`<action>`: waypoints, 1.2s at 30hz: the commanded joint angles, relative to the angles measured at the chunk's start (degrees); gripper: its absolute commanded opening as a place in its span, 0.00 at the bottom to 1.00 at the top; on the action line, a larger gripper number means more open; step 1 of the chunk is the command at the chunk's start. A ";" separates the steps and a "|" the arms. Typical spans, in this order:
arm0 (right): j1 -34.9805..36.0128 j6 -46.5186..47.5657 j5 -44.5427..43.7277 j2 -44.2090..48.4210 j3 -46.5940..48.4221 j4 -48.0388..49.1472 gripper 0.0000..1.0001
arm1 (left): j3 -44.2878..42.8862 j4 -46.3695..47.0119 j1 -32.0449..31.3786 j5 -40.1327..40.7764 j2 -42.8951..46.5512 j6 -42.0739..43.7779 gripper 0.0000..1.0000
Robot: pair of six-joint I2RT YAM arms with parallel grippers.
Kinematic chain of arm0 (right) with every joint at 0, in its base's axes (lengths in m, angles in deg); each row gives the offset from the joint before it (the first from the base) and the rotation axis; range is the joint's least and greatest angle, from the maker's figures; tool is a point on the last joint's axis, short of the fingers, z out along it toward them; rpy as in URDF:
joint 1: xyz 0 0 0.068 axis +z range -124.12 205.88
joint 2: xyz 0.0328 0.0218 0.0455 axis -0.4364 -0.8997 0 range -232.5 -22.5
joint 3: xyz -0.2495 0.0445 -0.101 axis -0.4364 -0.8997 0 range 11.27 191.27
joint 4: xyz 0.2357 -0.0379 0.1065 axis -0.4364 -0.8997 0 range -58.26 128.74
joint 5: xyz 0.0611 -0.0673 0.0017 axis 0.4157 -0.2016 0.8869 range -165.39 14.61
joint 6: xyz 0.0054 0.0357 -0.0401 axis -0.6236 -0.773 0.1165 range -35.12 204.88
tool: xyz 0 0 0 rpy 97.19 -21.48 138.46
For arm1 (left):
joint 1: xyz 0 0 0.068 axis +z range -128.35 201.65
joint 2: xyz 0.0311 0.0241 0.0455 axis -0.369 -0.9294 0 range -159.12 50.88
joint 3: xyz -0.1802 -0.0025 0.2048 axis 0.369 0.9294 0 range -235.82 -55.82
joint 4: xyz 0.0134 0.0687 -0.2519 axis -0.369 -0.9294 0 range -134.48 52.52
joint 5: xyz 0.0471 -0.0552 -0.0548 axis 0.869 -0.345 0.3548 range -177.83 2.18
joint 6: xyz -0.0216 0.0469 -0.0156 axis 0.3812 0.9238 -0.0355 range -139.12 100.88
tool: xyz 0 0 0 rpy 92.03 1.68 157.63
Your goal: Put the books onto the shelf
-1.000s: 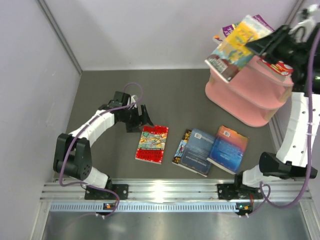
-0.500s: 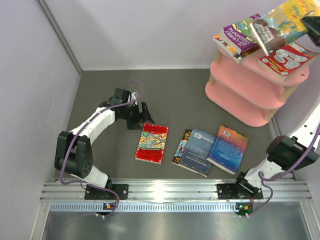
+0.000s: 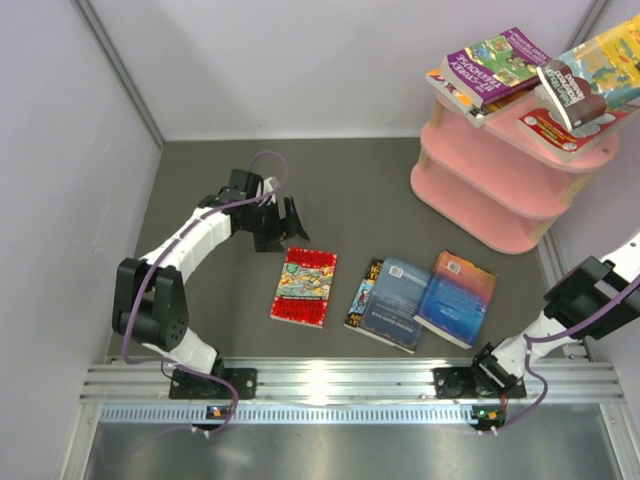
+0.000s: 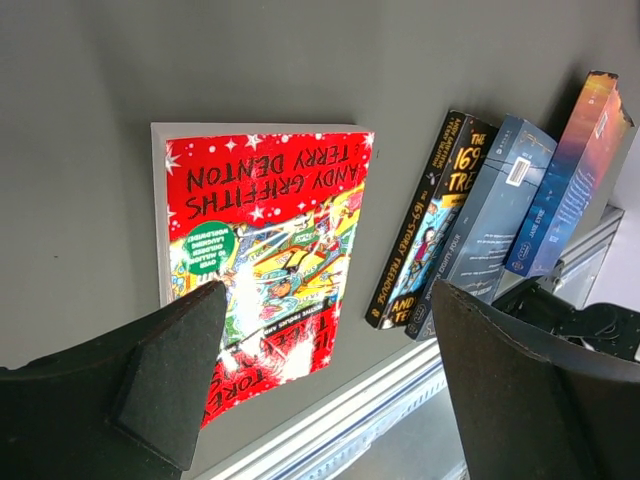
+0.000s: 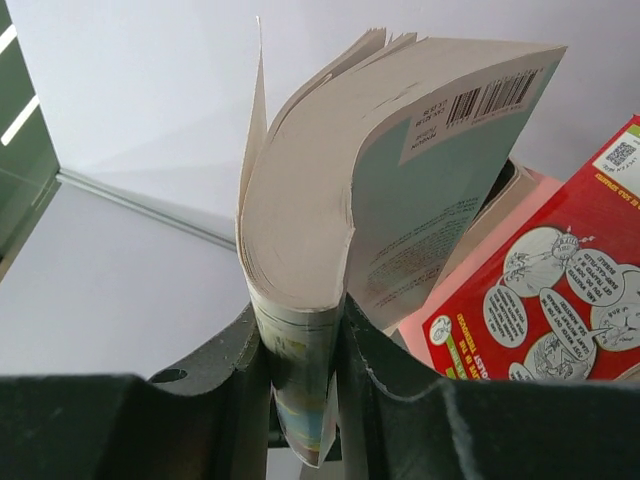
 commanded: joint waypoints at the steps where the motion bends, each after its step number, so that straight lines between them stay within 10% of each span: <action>1: -1.59 -1.04 -1.13 -1.22 -0.95 -7.90 0.00 | -1.31 0.59 0.48 -0.62 -0.64 0.85 0.88; 12: -0.01 31.21 -13.33 -5.61 7.46 -42.98 0.00 | 1.68 5.95 0.57 -2.90 -2.57 -1.61 0.88; 29: 7.72 56.90 -57.36 -2.89 14.68 -59.34 0.01 | 3.79 8.77 0.57 -3.52 -3.54 -3.46 0.88; 36: 14.14 59.89 -65.12 -4.91 16.36 -61.37 0.39 | 1.78 7.72 0.57 -3.08 -4.33 -3.11 0.88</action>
